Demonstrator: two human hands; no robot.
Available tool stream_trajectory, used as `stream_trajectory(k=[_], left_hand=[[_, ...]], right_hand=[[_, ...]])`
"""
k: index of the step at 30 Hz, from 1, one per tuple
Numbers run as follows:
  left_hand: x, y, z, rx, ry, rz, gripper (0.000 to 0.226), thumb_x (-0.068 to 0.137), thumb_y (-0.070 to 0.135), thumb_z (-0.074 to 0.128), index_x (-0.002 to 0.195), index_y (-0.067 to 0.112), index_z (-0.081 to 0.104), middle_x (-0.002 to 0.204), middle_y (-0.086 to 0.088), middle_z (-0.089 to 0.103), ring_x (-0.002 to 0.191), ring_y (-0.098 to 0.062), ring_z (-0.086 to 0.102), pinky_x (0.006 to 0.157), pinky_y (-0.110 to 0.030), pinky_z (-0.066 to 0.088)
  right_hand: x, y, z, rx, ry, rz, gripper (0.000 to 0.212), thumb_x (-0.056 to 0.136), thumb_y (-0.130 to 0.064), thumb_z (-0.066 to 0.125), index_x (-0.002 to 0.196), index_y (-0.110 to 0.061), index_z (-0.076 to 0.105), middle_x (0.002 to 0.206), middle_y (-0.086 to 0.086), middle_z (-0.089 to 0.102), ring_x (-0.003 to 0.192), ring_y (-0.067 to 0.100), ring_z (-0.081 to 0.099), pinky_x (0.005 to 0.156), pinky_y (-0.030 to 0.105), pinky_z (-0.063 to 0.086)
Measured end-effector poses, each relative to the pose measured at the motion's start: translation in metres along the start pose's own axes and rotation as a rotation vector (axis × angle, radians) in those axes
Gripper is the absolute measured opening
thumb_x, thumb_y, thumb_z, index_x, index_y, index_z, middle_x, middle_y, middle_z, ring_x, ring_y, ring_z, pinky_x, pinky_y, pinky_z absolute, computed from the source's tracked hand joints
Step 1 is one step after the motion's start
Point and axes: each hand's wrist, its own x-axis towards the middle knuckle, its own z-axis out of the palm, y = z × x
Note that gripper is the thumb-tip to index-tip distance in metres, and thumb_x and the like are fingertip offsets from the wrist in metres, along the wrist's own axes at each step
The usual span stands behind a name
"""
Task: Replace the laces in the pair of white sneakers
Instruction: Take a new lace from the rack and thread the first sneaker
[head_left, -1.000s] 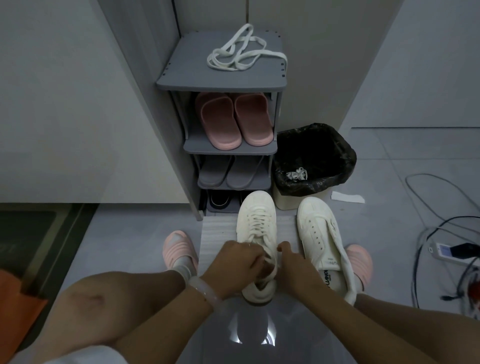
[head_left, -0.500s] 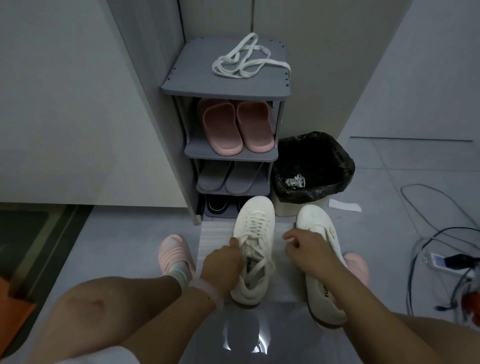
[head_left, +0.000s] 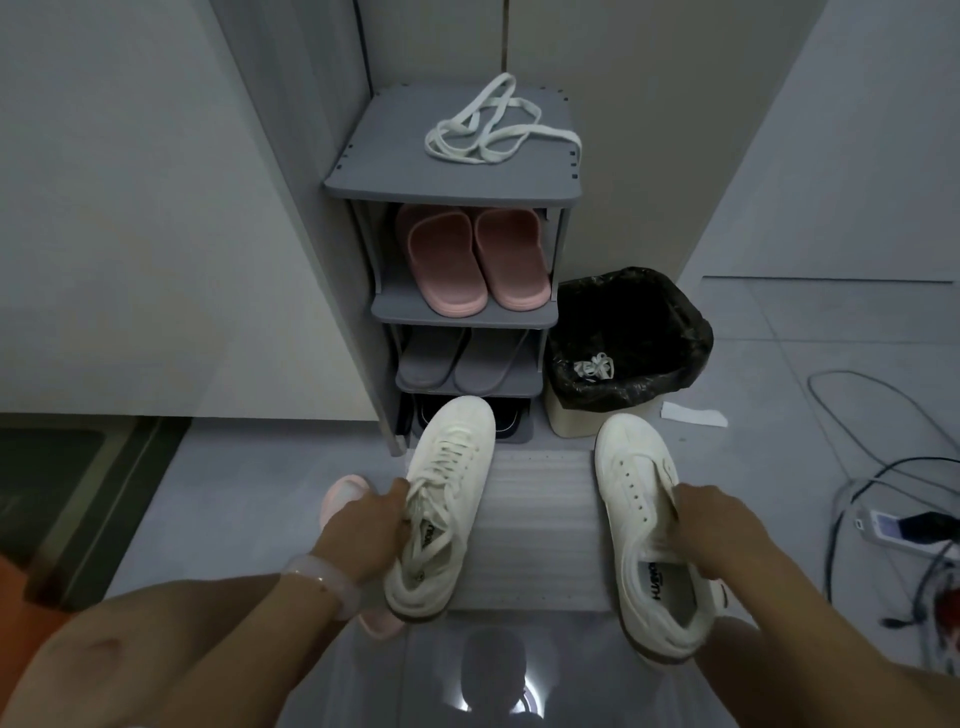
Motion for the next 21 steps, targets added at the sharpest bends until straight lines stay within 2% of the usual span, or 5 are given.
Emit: stream_trajectory(k=[5, 9, 11, 17, 21], left_hand=[[0.001, 0.010, -0.001, 0.057, 0.010, -0.163, 0.034, 0.097, 0.018, 0.036, 0.128, 0.005, 0.037, 0.122, -0.011, 0.055, 0.108, -0.026, 0.057, 0.092, -0.034, 0.047], [-0.002, 0.011, -0.001, -0.023, 0.056, -0.202, 0.034, 0.098, 0.018, 0.034, 0.129, 0.005, 0.037, 0.120, -0.012, 0.056, 0.107, -0.026, 0.058, 0.093, -0.035, 0.046], [-0.001, 0.010, -0.002, -0.045, 0.048, -0.200, 0.033, 0.097, 0.018, 0.036, 0.127, 0.005, 0.040, 0.119, -0.013, 0.057, 0.107, -0.026, 0.058, 0.094, -0.036, 0.046], [-0.003, 0.013, -0.019, 0.118, -0.035, -0.122, 0.037, 0.093, 0.026, 0.042, 0.127, 0.012, 0.040, 0.122, -0.006, 0.054, 0.108, -0.023, 0.057, 0.084, -0.030, 0.044], [0.001, 0.040, -0.039, 0.004, 0.269, 0.067, 0.044, 0.087, 0.020, 0.043, 0.131, 0.020, 0.037, 0.116, -0.003, 0.055, 0.102, -0.022, 0.055, 0.081, -0.031, 0.043]], right_hand=[[0.003, -0.021, 0.001, 0.169, 0.084, -0.130, 0.009, 0.091, -0.017, 0.042, 0.097, -0.013, 0.047, 0.087, 0.004, 0.052, 0.069, 0.018, 0.054, 0.065, 0.028, 0.049], [0.004, -0.048, 0.003, 0.246, 0.075, -0.236, 0.002, 0.088, -0.015, 0.045, 0.089, -0.015, 0.046, 0.071, -0.003, 0.046, 0.056, 0.009, 0.048, 0.048, 0.019, 0.037], [0.003, -0.058, 0.004, 0.305, 0.053, -0.240, 0.002, 0.088, -0.015, 0.045, 0.087, -0.014, 0.046, 0.070, -0.002, 0.045, 0.058, 0.014, 0.051, 0.054, 0.022, 0.042], [-0.005, -0.065, 0.005, 0.260, 0.005, -0.258, 0.007, 0.092, -0.019, 0.043, 0.089, -0.013, 0.043, 0.089, 0.006, 0.051, 0.070, 0.020, 0.053, 0.064, 0.028, 0.046], [-0.012, -0.064, -0.023, 0.160, 0.054, -0.237, 0.033, 0.096, -0.039, 0.039, 0.113, -0.014, 0.051, 0.110, 0.008, 0.060, 0.088, 0.024, 0.060, 0.076, 0.030, 0.046]])
